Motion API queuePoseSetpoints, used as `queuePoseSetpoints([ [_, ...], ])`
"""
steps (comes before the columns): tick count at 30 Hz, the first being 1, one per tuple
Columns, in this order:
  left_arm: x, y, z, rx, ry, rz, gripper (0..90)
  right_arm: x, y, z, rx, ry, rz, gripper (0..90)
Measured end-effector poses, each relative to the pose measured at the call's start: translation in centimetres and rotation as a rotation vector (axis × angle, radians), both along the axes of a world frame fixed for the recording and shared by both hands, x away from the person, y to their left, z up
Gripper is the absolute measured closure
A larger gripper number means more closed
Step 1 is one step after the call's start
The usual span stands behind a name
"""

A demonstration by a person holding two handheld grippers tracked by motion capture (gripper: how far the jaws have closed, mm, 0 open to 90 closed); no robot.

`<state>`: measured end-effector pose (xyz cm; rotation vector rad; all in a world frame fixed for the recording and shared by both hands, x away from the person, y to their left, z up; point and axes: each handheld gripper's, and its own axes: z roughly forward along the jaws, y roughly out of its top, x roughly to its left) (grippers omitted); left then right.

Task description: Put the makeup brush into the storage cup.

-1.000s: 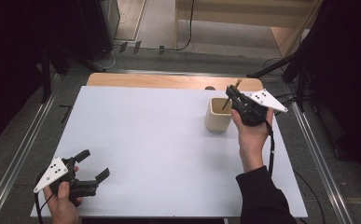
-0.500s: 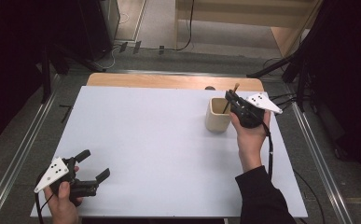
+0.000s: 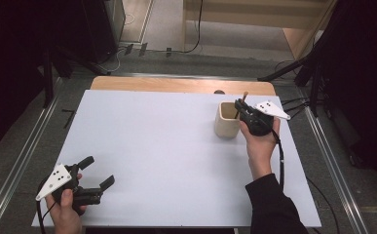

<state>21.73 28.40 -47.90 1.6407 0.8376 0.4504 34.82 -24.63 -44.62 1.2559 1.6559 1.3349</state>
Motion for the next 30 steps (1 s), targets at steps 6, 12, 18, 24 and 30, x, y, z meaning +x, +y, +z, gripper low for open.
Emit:
queuePoseSetpoints([
  [6, 0.0, 0.0, 0.0, -0.001, 0.002, 0.000, 0.0, 0.2, -0.3, -0.8, 0.003, 0.032, -0.010, 83.9],
  [12, 0.0, 0.0, 0.0, 0.000, 0.002, 0.001, 0.0, 0.4, -0.4, -1.5, 0.008, 0.067, -0.016, 83.2],
  [18, 0.0, 0.0, 0.0, -0.001, 0.000, 0.000, 0.0, 0.2, -0.4, -1.3, 0.043, 0.080, -0.040, 62.8],
  [24, 0.1, 0.0, 0.1, 0.003, -0.003, -0.004, 0.0, -0.2, -0.6, -0.8, 0.085, 0.096, -0.075, 39.2],
  [30, 0.3, -0.2, 0.1, 0.002, -0.004, -0.007, 0.0, -0.9, -0.5, -0.7, 0.094, 0.084, -0.051, 24.0],
])
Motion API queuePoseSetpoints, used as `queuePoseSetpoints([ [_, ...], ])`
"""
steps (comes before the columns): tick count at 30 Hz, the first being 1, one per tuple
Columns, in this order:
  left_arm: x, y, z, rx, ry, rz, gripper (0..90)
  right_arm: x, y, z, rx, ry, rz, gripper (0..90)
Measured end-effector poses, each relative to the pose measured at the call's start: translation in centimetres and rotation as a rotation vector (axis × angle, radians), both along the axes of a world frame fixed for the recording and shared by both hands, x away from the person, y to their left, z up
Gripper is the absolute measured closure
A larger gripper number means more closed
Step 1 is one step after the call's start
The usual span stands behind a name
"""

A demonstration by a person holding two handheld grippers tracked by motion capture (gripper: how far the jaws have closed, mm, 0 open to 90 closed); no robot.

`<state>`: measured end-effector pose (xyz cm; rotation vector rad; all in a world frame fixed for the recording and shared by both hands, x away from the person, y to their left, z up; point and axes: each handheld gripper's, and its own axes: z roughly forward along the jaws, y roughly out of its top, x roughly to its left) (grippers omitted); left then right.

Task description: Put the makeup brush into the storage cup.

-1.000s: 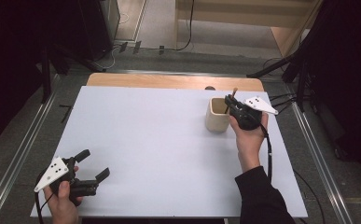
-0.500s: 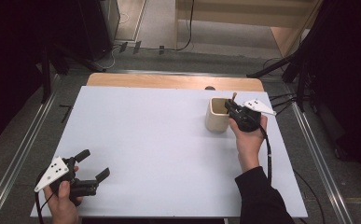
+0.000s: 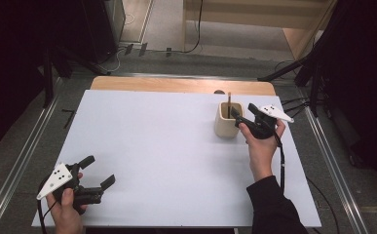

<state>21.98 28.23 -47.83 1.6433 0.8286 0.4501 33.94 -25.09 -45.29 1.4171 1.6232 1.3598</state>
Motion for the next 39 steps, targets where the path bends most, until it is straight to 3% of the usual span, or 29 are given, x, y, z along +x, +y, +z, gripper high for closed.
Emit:
queuePoseSetpoints([
  [6, 0.1, -0.2, 0.1, 0.005, -0.004, -0.004, 0.0, -0.8, 0.0, -0.3, -0.023, -0.015, 0.028, 14.4],
  [19, 0.7, -0.9, 0.1, 0.007, -0.007, -0.025, 0.0, -3.0, -0.5, -0.9, -0.030, -0.056, 0.044, 12.5],
  [32, 1.4, -1.5, 0.3, 0.003, -0.011, -0.033, 0.0, -5.2, -0.6, -1.5, -0.080, -0.070, 0.095, 5.2],
  [39, 1.5, -1.6, 0.3, 0.002, -0.011, -0.035, 0.0, -6.4, -0.6, -1.8, -0.084, -0.075, 0.131, 0.0],
])
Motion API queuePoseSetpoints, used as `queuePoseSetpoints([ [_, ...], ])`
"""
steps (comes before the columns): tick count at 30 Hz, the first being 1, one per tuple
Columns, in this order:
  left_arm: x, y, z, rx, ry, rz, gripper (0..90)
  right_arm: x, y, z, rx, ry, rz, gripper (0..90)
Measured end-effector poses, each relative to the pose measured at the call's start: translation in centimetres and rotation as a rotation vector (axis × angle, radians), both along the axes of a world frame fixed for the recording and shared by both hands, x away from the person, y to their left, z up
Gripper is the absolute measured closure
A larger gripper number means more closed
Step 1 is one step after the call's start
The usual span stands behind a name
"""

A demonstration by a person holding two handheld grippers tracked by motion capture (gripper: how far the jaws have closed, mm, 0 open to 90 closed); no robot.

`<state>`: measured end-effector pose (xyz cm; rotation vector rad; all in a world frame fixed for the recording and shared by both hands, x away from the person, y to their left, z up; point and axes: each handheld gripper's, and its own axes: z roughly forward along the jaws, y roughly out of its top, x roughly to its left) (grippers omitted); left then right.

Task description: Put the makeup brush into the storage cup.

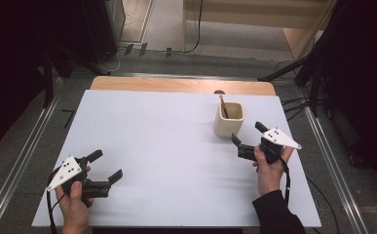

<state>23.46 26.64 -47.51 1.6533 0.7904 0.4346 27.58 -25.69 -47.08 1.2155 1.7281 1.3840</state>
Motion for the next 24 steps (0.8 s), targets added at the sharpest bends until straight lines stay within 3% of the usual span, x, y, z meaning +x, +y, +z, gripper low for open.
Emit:
queuePoseSetpoints([
  [8, 0.1, 0.3, 0.2, -0.009, -0.001, 0.007, 0.0, -1.6, -0.3, -0.5, -0.031, -0.005, 0.015, 0.0],
  [24, 0.2, 0.5, 0.3, -0.005, -0.003, 0.010, 0.0, -4.5, -1.2, -0.9, -0.040, 0.003, 0.033, 0.0],
])
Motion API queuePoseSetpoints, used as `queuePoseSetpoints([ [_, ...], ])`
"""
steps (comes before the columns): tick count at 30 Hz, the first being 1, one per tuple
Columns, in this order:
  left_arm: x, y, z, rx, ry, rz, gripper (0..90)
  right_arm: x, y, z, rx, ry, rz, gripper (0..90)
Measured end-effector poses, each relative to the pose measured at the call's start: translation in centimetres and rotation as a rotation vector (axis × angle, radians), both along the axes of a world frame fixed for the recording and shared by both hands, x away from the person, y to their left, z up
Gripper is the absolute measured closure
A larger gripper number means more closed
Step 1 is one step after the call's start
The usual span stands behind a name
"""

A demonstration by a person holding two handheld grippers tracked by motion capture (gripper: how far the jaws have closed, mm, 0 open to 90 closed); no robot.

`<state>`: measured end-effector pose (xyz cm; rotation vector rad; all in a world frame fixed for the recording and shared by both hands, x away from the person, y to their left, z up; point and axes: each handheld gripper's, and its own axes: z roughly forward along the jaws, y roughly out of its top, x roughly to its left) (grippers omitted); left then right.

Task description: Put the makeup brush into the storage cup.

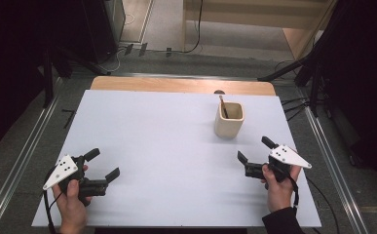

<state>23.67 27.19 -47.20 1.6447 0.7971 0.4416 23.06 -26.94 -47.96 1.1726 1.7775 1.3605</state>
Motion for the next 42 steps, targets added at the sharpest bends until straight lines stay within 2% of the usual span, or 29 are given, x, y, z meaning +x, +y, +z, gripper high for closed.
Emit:
queuePoseSetpoints([
  [11, 0.0, -0.1, 0.0, 0.002, -0.002, 0.001, 0.0, -1.6, -0.5, 0.1, 0.010, -0.003, 0.004, 0.0],
  [42, -0.1, 0.1, 0.0, -0.005, 0.000, 0.009, 0.0, -4.1, -2.5, 0.2, 0.011, 0.002, 0.001, 0.0],
])
